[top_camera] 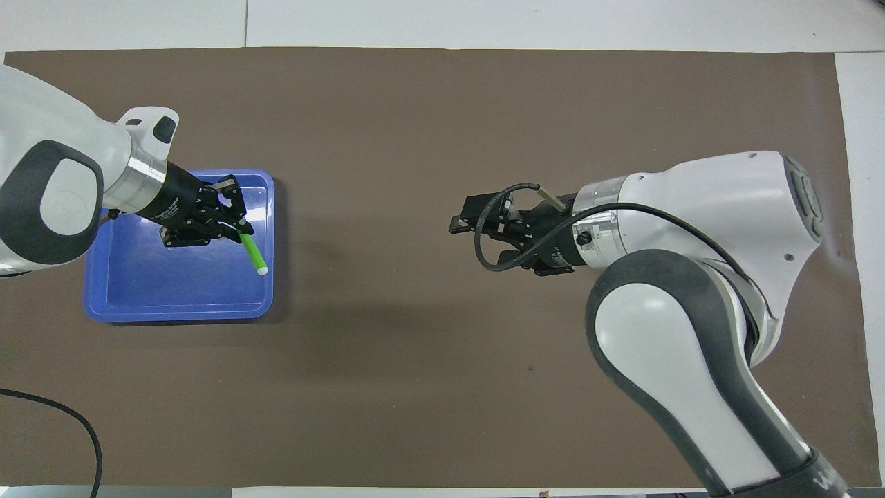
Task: Transfer and insert pens with both arms
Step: 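Grasp the green pen with the left gripper while the right gripper withdraws, then lift the green pen toward the right gripper while the right gripper approaches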
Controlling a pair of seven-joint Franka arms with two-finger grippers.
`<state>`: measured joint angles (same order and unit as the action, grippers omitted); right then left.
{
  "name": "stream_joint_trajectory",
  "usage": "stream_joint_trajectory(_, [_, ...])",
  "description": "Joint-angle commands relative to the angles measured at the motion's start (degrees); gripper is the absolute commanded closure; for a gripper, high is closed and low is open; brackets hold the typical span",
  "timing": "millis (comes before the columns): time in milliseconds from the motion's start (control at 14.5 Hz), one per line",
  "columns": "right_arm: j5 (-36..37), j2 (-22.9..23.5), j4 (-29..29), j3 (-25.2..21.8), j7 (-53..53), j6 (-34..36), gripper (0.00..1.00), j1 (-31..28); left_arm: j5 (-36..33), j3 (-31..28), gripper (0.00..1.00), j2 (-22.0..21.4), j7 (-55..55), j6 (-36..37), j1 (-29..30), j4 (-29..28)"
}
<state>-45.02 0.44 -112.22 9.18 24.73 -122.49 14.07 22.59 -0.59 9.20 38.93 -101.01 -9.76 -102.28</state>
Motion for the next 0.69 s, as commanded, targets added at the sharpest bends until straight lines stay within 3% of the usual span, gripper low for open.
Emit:
stream_joint_trajectory(0, [-1.4,-1.7,-2.2,0.1,1.4,-3.6,0.0,3.2,5.0,-0.5,1.0,-3.0,17.3,0.7,-3.2,-0.8])
stream_joint_trajectory(206, [-1.4,-1.6,-2.4,0.1,5.1,-8.5,0.0,6.6,10.5,-0.5,1.0,-4.7,34.6,-0.9,-7.0,-1.3])
stream_joint_trajectory(344, [-1.4,-1.6,-2.5,0.1,6.6,-9.0,0.0,7.1,12.4,-0.5,1.0,-6.7,44.4,-5.7,-10.5,-4.6])
stream_joint_trajectory(619, [-1.4,-1.1,-2.5,0.1,9.9,-15.0,0.0,9.5,22.4,-0.4,1.0,-13.0,47.8,-13.5,-13.1,-14.9])
